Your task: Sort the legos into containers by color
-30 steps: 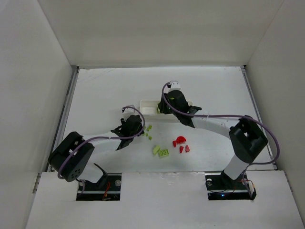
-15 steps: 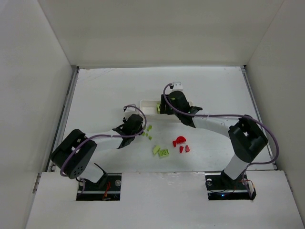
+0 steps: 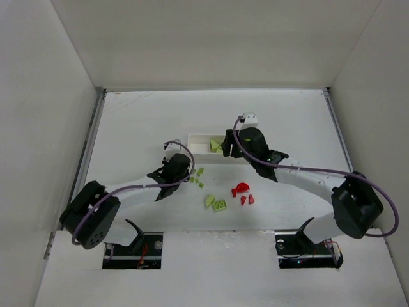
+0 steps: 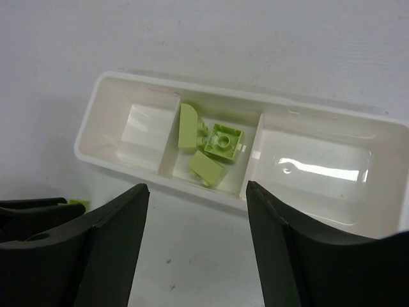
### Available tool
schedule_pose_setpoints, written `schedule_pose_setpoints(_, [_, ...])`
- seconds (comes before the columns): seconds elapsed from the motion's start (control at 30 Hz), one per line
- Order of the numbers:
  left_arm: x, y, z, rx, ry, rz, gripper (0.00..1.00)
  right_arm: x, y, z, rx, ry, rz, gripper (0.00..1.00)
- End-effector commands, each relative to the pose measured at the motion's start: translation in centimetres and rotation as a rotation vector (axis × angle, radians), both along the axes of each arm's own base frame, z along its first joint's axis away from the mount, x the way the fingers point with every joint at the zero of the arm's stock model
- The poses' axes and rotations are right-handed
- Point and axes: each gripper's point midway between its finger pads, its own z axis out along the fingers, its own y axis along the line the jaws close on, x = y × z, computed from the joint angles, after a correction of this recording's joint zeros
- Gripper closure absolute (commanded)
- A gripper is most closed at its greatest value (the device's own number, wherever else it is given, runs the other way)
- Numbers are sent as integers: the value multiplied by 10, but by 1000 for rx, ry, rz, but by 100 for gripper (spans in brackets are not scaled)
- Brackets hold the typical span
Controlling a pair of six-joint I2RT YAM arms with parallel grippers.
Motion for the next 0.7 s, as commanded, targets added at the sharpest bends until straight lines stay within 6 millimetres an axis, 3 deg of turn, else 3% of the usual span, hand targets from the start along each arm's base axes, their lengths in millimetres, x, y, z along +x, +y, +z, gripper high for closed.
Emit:
schedule_pose_setpoints(0.0, [9,-1,44,-21,-85,12,79,-1,-2,19,39,-69,-6,31])
schedule_pose_setpoints(0.13, [14,-9,79,-66,-137,4,79,-4,-5,19,44,-73,-8,31])
schedule_pose_setpoints(0.3, [42,-33,116,-98,-198,-17,78,-6,-7,21,48,-77,-10,32])
schedule_pose_setpoints(0.4, [61,-49,122,-81,-212,-33,77,-11,-10,21,51,-75,-9,33])
schedule_pose_setpoints(0.53, [87,-60,116,-42,-203,-39,77,-23,-18,16,50,-66,-21,37])
schedule_pose_setpoints(0.67, [100,-70,105,-17,-186,-49,75,-44,-35,-2,23,-12,-62,61])
